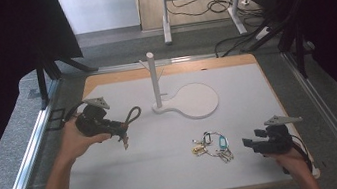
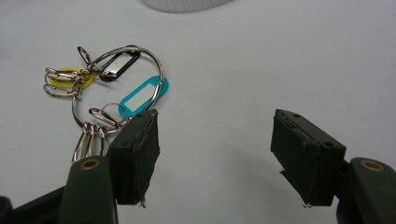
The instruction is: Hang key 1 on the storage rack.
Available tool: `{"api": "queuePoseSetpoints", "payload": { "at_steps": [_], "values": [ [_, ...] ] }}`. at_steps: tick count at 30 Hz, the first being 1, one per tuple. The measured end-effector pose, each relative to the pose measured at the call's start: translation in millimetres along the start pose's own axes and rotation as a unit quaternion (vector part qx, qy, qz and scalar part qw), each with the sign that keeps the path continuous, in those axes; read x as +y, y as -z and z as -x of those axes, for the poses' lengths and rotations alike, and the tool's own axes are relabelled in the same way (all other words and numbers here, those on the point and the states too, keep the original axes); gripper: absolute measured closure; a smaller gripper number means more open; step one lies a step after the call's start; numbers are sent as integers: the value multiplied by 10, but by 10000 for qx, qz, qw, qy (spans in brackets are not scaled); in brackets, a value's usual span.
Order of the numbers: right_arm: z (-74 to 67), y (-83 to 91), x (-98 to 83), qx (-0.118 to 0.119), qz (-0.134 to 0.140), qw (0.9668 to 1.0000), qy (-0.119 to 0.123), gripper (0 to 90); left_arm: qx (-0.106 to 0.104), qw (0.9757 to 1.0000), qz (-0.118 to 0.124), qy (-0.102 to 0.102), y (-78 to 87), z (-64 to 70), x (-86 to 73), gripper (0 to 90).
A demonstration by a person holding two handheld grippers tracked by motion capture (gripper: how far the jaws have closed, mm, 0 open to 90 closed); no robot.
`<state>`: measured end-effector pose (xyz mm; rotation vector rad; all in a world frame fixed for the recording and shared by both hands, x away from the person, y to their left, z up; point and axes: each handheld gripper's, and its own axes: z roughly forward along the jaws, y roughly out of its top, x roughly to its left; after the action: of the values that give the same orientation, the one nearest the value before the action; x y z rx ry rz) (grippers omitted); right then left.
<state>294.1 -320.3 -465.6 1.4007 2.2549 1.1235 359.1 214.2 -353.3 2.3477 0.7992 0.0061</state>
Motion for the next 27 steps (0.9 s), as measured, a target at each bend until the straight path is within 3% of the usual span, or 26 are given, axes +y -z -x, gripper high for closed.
{"api": "queuePoseSetpoints", "payload": {
  "at_steps": [5, 14, 27],
  "values": [
    [5, -1, -3, 5, -11, 10000, 17, 323, -52, 10000, 66, -1, -7, -51, 58, 672],
    [11, -10, -7, 13, -42, 10000, -5, 323, -5, 9998, -189, -20, -30, -165, 234, 672],
    [26, -16, -14, 40, -56, 10000, -9, 323, -103, 9997, -236, 13, 50, -338, 527, 672]
  ]
}}
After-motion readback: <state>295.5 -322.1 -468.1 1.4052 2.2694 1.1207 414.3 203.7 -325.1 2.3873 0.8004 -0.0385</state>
